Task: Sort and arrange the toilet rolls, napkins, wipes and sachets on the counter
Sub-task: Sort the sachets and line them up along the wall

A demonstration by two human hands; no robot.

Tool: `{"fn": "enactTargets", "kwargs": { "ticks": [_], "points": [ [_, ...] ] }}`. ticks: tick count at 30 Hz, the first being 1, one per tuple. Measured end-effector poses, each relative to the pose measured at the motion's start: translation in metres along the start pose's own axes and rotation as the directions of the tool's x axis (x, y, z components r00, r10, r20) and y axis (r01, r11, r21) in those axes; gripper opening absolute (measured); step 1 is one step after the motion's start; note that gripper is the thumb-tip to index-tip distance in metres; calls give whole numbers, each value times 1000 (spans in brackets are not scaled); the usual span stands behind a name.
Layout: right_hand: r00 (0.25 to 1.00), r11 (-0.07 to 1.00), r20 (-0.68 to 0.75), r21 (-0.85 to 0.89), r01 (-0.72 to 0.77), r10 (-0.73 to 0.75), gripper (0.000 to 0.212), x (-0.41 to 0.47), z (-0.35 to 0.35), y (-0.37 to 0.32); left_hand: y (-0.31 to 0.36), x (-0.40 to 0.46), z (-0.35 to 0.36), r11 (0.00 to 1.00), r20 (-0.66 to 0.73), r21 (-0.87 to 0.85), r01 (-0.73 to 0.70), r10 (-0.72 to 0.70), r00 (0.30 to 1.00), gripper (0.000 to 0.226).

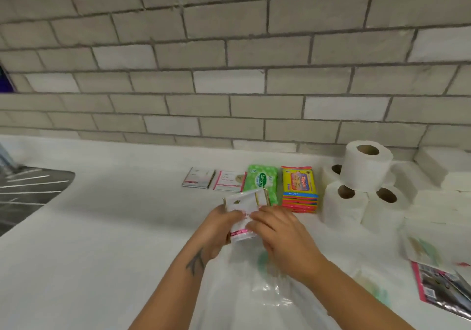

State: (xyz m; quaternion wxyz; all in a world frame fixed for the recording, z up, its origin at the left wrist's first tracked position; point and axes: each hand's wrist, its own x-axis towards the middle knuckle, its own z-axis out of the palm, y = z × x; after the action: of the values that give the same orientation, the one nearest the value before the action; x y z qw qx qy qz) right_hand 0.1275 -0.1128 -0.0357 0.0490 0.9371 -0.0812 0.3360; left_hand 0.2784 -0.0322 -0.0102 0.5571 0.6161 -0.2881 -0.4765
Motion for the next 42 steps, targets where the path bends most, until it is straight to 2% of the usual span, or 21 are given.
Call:
{"fn": "enactTargets", "kwargs": {
  "ticks": [3, 5, 8, 17, 24, 30, 34, 36, 38, 39, 40, 42],
  "points": [
    [999, 998, 10, -36, 48, -48, 50, 33, 31, 0, 14, 22, -39, 999, -32, 7, 43, -43, 999, 31],
    [999, 998, 15, -15, 53, -53, 51, 53, 52, 2, 21, 40, -63, 997, -85, 25, 75, -72, 994, 24],
    [996, 999, 79, -6, 43, -43, 50, 84, 80, 4, 29, 72, -94, 991, -145, 52, 127, -118, 982, 28],
    [979, 999, 203, 15, -35, 32, 57, 160, 170, 29, 46, 169, -164, 929, -285, 293, 225, -140, 948, 26],
    [972, 992, 202, 12, -122, 117, 56, 192, 224, 49, 46, 227, -191, 841, -243, 518, 156, -31, 970, 22],
    [947, 986, 293, 61, -157, 133, 38, 200, 249, 59, 33, 247, -201, 740, -266, 658, 139, 55, 963, 30],
    [924, 987, 364, 59, -150, 119, 33, 198, 251, 58, 23, 249, -207, 709, -279, 689, 147, 73, 957, 28],
    [895, 968, 417, 115, -223, 157, 37, 198, 246, 55, 21, 245, -208, 734, -281, 665, 138, 74, 957, 18],
    [862, 861, 372, 240, -448, 345, 43, 198, 235, 48, 21, 241, -211, 777, -277, 616, 129, 60, 959, 16],
    [806, 752, 316, 301, -586, 501, 41, 200, 230, 45, 21, 239, -213, 793, -271, 598, 112, 69, 960, 18],
    [704, 612, 280, 352, -708, 653, 37, 202, 225, 43, 21, 238, -215, 805, -267, 585, 98, 77, 961, 27],
    [453, 298, 372, 403, -865, 811, 29, 208, 220, 44, 24, 232, -214, 804, -227, 590, 75, 75, 971, 34]
  ]
}}
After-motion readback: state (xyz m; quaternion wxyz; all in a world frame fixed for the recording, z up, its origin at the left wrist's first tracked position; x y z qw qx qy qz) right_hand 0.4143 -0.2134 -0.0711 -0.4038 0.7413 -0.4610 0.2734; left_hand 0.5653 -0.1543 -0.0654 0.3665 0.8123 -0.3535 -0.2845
